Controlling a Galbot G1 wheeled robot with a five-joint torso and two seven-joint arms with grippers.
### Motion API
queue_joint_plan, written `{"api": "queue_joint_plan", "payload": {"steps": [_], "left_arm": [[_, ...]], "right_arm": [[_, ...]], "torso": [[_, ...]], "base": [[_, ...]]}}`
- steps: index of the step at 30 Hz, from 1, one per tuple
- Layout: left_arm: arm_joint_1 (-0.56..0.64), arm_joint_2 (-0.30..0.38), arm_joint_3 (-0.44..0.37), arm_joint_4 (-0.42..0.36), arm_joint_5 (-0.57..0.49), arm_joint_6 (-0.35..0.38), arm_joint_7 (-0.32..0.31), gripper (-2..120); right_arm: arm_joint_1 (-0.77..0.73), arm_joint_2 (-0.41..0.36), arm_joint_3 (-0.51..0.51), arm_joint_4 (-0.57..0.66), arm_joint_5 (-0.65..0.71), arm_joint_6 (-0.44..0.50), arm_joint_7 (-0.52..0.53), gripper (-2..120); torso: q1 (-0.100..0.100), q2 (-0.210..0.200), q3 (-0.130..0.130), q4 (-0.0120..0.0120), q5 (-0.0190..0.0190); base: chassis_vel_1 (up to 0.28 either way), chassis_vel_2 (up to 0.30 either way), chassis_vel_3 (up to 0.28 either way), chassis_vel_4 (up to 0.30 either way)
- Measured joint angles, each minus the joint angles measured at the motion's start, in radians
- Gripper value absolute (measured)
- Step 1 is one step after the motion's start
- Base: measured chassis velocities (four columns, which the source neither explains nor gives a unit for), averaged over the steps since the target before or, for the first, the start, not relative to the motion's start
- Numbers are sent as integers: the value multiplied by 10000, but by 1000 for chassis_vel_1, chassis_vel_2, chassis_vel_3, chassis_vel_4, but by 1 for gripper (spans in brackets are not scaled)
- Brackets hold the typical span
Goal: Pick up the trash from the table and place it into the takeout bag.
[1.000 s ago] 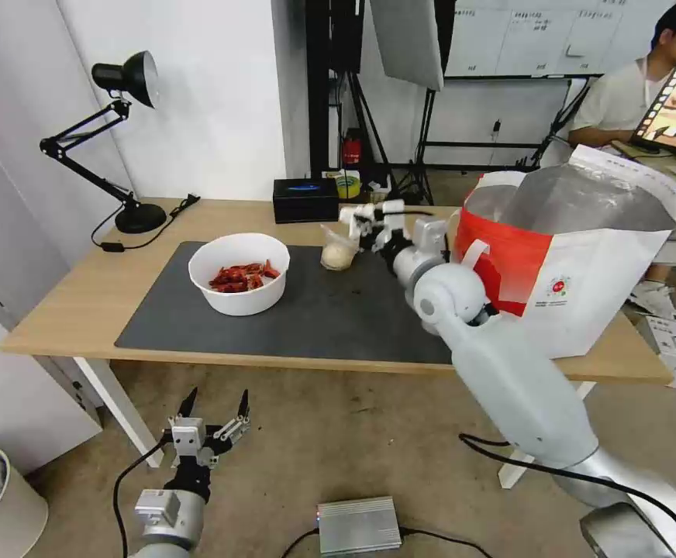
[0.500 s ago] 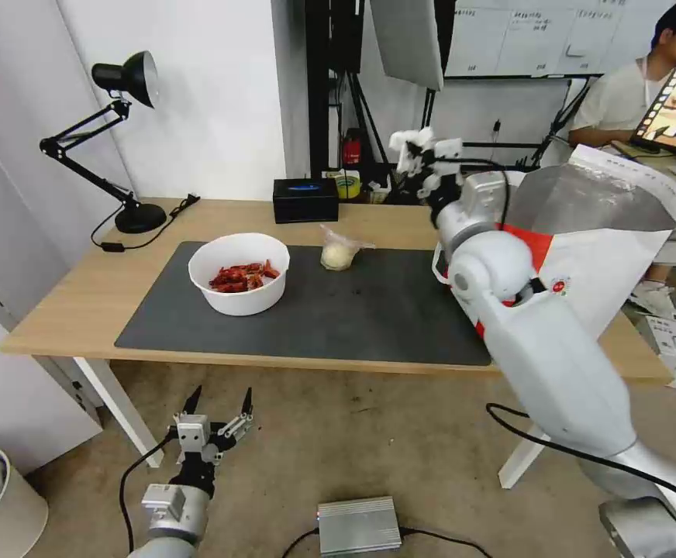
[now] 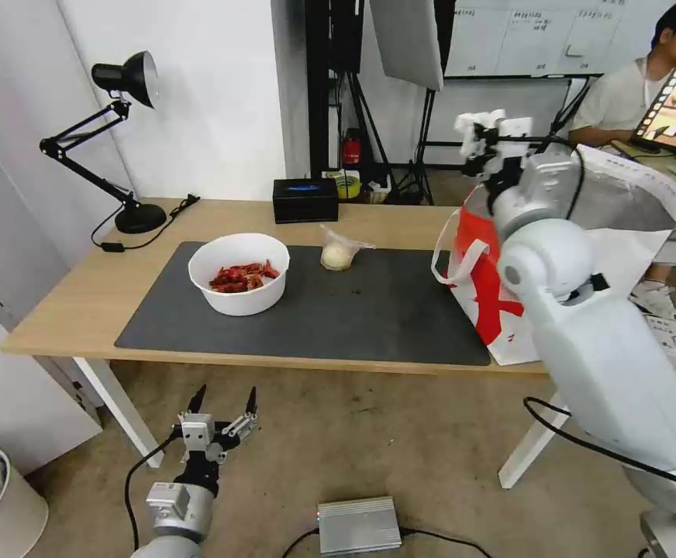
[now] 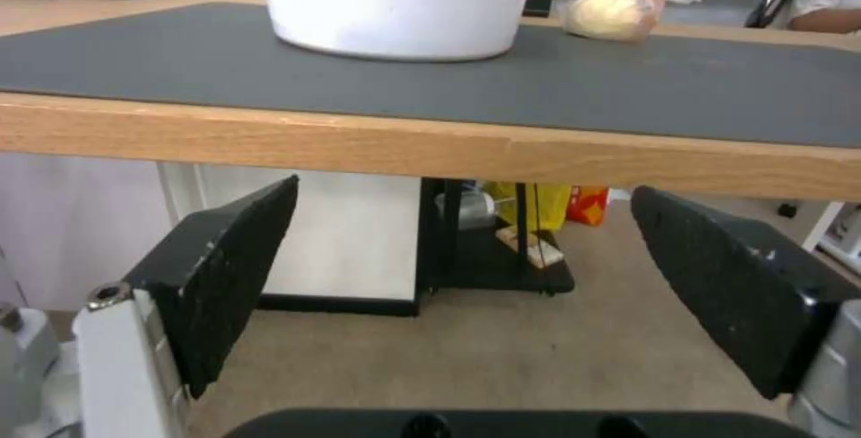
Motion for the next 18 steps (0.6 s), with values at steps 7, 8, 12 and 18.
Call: {"api": "queue_joint_plan", "payload": {"steps": [7,8,12,18], "left_arm": [[88,21,-107,-128,0,12,-9,100],[110,26,-140,-162,-3,13,-10,100],[179,35,-177,-213,-5,13,-11,100],[281,21,-183,-299,36,13,-11,100]], "right_arm": [[-497,-397,415,427,260,-327,423,0],[-633,-458,506,515,356,-398,512,0],[-1035,-609,789,754,630,-559,716,0],[-1568,-860,1238,1022,1199,-736,965,0]], "torso": [[0,1,0,0,0],[-1,0,-1,1,-1],[0,0,0,1,-1],[0,0,0,1,-1]], "base": [[0,0,0,0],[0,0,0,0],[0,0,0,0],[0,0,0,0]]}}
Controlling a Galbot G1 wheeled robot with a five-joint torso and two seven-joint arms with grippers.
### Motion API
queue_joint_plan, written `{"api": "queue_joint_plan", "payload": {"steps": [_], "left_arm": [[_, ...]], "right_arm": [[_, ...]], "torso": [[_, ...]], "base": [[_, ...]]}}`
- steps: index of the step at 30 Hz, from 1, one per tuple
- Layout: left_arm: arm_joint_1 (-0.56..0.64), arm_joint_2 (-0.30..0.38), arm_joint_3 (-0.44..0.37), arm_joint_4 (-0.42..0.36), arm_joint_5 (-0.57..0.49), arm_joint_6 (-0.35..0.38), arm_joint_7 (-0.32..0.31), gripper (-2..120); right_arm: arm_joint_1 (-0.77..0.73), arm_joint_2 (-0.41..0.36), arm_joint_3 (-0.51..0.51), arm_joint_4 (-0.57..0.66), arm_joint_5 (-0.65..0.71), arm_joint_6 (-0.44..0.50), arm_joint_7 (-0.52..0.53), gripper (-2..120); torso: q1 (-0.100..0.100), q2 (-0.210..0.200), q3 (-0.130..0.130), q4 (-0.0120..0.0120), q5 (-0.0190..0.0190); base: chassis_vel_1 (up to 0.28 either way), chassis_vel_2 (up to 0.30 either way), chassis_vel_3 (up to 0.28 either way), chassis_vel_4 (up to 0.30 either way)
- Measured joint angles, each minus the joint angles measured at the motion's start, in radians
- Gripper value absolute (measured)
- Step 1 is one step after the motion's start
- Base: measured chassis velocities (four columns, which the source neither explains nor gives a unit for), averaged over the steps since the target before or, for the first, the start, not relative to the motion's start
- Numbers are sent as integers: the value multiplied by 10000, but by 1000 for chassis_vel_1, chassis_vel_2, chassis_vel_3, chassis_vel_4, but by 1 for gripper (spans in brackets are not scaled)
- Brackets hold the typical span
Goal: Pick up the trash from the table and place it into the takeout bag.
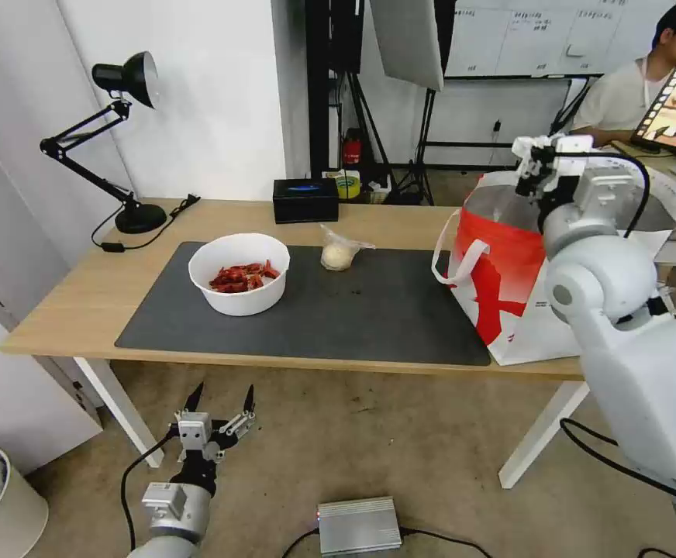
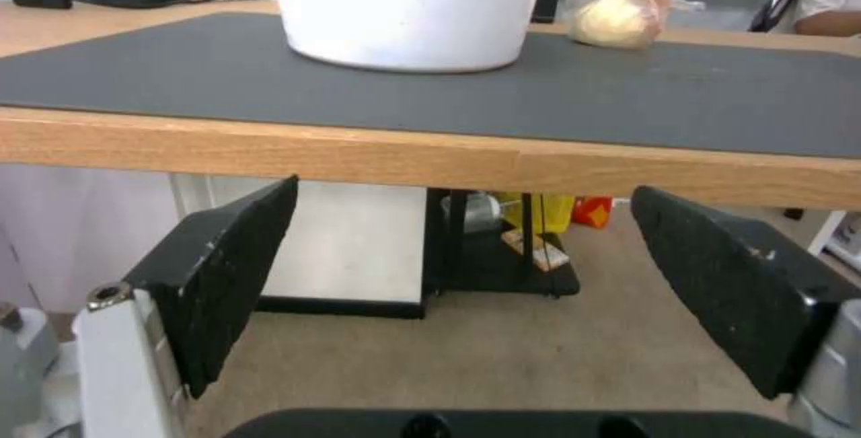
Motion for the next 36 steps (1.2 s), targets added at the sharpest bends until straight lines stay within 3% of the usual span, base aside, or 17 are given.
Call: {"api": "queue_joint_plan", "payload": {"steps": [21,28,32,35,36], "left_arm": [[393,-143,-56,-304,284,-77,7,100],[482,-162,-96,-367,311,-93,11,100],[488,-162,-99,-376,311,-93,12,100],[499,-189,-100,-382,317,-94,15,100],[499,-189,-100,-382,317,-94,15,100]], "right_arm": [[-1235,-332,674,498,381,-8,-52,0],[-1282,-372,758,541,608,-8,-59,30],[-1280,-430,795,548,641,-5,-58,38],[-1289,-468,813,575,699,59,-103,55],[-1289,-468,813,575,699,59,-103,55]], "torso": [[-1,0,1,0,0],[0,0,1,0,0],[0,0,0,0,0],[0,0,1,0,0],[0,0,1,0,0]], "base": [[0,0,0,0],[0,0,0,0],[0,0,0,0],[0,0,0,0],[0,0,0,0]]}}
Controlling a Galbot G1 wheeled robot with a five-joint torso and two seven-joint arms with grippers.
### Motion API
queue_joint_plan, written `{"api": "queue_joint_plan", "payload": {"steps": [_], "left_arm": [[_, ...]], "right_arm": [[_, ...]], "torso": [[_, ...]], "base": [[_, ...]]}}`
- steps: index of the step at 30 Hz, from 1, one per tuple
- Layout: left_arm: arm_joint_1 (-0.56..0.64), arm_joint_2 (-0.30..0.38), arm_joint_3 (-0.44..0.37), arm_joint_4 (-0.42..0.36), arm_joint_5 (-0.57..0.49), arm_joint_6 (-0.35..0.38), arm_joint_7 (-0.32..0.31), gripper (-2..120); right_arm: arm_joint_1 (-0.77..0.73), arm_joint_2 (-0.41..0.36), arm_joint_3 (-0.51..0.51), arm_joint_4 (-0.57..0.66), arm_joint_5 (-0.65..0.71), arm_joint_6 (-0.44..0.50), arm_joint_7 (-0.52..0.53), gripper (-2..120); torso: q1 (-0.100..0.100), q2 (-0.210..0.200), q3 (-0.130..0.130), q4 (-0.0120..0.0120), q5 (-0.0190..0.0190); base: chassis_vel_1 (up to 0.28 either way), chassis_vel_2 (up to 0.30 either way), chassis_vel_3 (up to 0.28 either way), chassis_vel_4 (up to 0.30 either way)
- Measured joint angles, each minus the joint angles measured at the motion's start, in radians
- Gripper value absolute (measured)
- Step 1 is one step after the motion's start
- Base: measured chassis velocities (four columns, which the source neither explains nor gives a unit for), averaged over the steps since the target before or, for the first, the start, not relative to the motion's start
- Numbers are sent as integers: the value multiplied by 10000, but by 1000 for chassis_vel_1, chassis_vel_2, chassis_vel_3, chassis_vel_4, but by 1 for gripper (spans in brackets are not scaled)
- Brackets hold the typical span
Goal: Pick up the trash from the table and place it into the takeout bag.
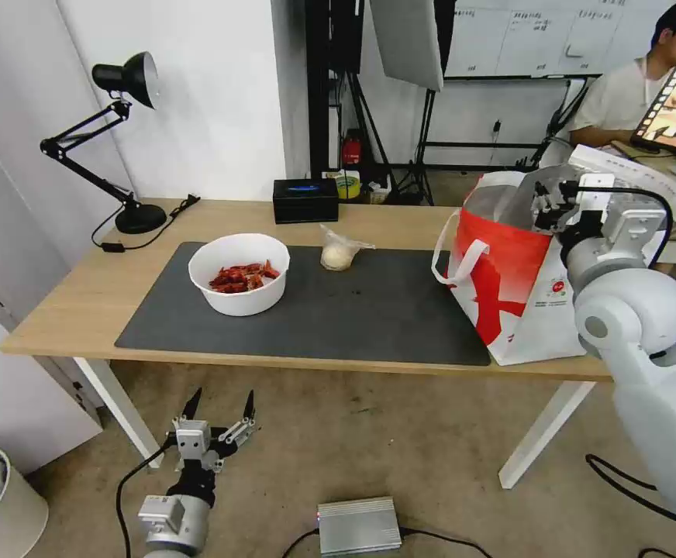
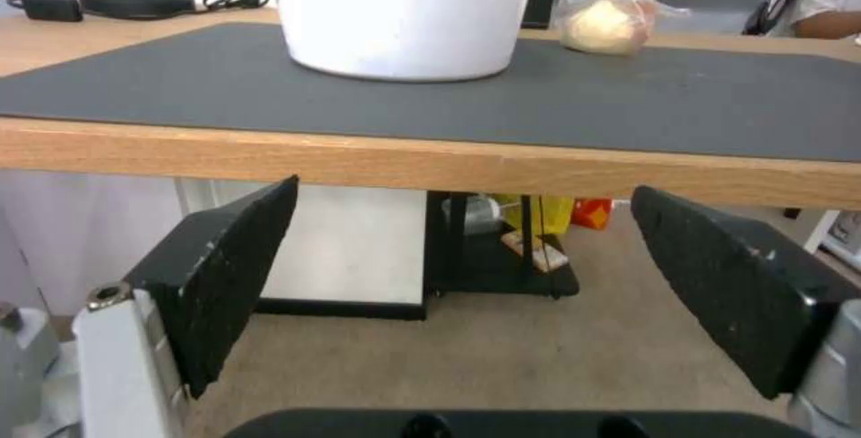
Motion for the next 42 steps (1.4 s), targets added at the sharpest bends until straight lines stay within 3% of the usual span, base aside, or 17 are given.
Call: {"api": "queue_joint_plan", "payload": {"steps": [2,4,6,10,11,13,16,18,25,28,33,42], "left_arm": [[4,-9,3,-1,5,0,2,100],[-6,-19,14,-2,8,-2,3,100],[-12,-20,15,-3,8,-3,2,100],[-35,-21,12,-3,4,-7,3,100],[-35,-21,12,-3,4,-7,3,100],[-36,-18,-1,-3,-7,-11,1,100],[-38,-14,-8,-3,-13,-12,0,100],[-64,-8,-37,-5,-50,-17,0,100],[3,5,-157,-41,-72,-33,-5,100],[23,8,-218,-46,-75,-146,3,100],[50,20,-313,-88,-150,-198,15,100],[38,102,-390,-136,-340,-203,28,100]], "right_arm": [[-34,0,0,8,52,226,-150,61],[-99,18,-58,21,223,1152,-721,72],[-107,28,-85,23,263,1490,-941,74],[-35,234,-355,24,553,3599,-2851,95],[-35,234,-355,24,553,3599,-2851,95],[-98,291,-487,67,750,4224,-3832,99],[-177,299,-540,106,809,4407,-4180,100],[-1011,347,-725,532,708,4918,-5282,100],[-2499,468,-704,1178,-311,5044,-5016,100],[-3973,466,-710,1742,-1397,4706,-4189,100],[-5416,407,-722,2224,-1818,4142,-3421,100],[-6655,648,-1049,2314,-2454,3749,-2045,100]], "torso": [[0,0,0,0,0],[0,0,0,-1,0],[0,0,0,-1,1],[0,0,-1,1,-1],[0,0,-1,1,-1],[0,0,0,2,-2],[0,0,0,1,-2],[0,0,-1,1,-1],[0,0,-1,0,-1],[0,0,-1,-1,-1],[0,0,-2,-1,0],[-1,1,-2,-1,-1]], "base": [[0,0,0,0],[0,0,0,0],[0,0,0,0],[0,0,0,0],[0,0,0,0],[0,0,0,0],[0,0,0,0],[0,0,0,0],[0,0,0,0],[0,0,0,0],[0,0,0,0],[0,0,0,0]]}}
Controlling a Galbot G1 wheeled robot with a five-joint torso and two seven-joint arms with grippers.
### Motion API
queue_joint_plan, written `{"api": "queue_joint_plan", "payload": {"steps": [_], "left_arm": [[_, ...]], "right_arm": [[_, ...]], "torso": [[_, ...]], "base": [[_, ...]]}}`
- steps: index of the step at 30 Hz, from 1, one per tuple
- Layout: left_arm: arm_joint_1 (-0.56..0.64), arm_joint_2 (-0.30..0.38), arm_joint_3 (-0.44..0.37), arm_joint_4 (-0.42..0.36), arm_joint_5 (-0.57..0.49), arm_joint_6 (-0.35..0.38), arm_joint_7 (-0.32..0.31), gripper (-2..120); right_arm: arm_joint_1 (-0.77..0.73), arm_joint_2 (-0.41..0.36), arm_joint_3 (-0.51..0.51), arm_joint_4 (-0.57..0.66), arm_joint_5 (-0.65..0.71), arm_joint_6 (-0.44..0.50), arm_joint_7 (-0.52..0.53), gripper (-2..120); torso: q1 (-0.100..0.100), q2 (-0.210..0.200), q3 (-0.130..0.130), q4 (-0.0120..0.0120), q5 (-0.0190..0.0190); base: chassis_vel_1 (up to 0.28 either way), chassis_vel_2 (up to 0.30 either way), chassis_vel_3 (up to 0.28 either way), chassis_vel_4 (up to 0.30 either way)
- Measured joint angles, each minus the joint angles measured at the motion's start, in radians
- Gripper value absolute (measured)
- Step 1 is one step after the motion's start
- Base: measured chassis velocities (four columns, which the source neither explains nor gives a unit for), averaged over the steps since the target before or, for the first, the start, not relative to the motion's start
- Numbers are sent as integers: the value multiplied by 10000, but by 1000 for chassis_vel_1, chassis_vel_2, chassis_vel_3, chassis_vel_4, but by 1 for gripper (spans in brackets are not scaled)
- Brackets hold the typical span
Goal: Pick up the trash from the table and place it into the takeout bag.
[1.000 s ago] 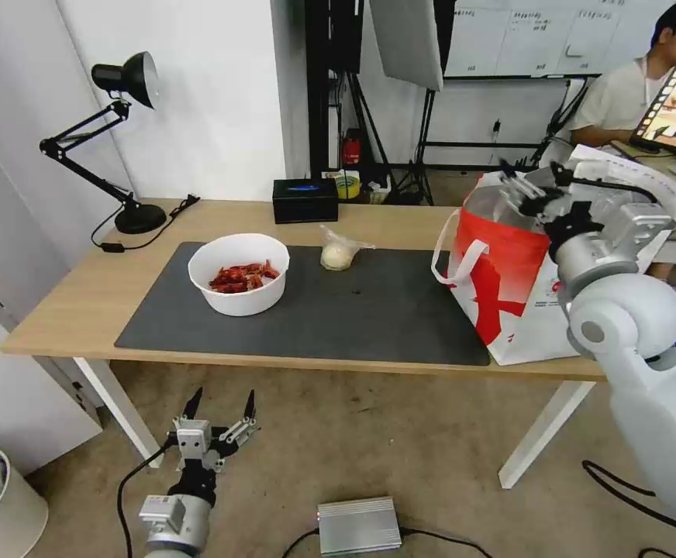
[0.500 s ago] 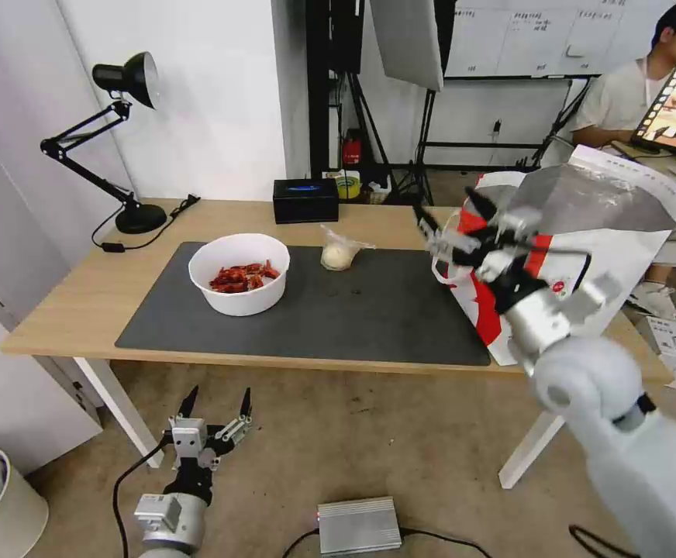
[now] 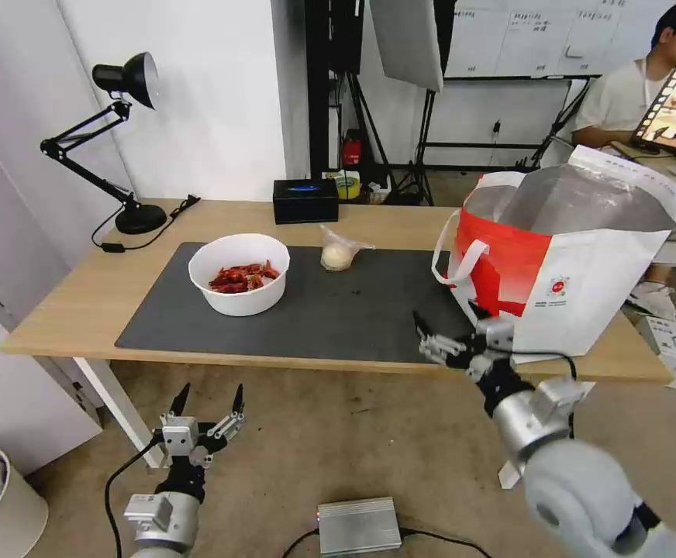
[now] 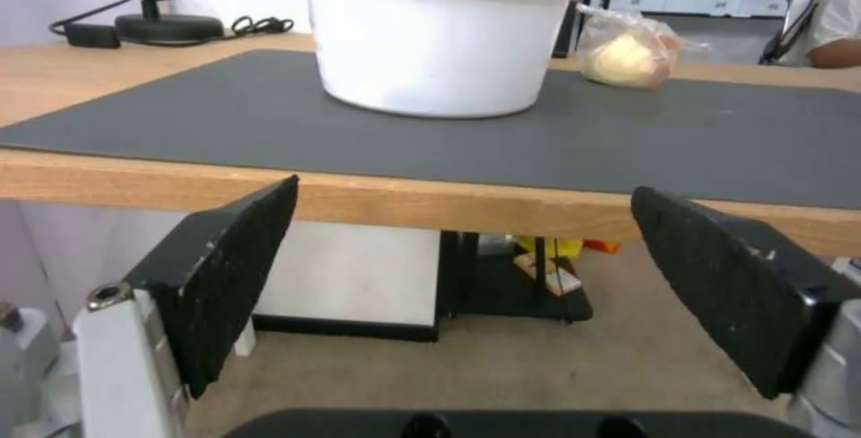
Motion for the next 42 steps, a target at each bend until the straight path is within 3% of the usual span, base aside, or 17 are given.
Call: {"api": "queue_joint_plan", "payload": {"steps": [6,24,37,42], "left_arm": [[-76,165,-82,-11,-252,3,19,100],[-373,326,-9,19,-458,294,16,100],[-511,356,-39,122,-609,310,1,100],[-553,356,-1,135,-634,316,-3,100]], "right_arm": [[-918,158,-411,144,-297,-266,957,100],[-1197,378,-658,458,-133,-752,1966,100],[-794,474,-972,-4,-321,-180,1732,100],[-78,332,-1027,-364,-78,742,474,100]], "torso": [[1,-1,0,0,0],[2,-2,1,1,1],[1,-1,1,0,1],[1,-1,1,1,1]], "base": [[0,0,0,0],[0,0,0,0],[0,0,0,0],[0,0,0,0]]}}
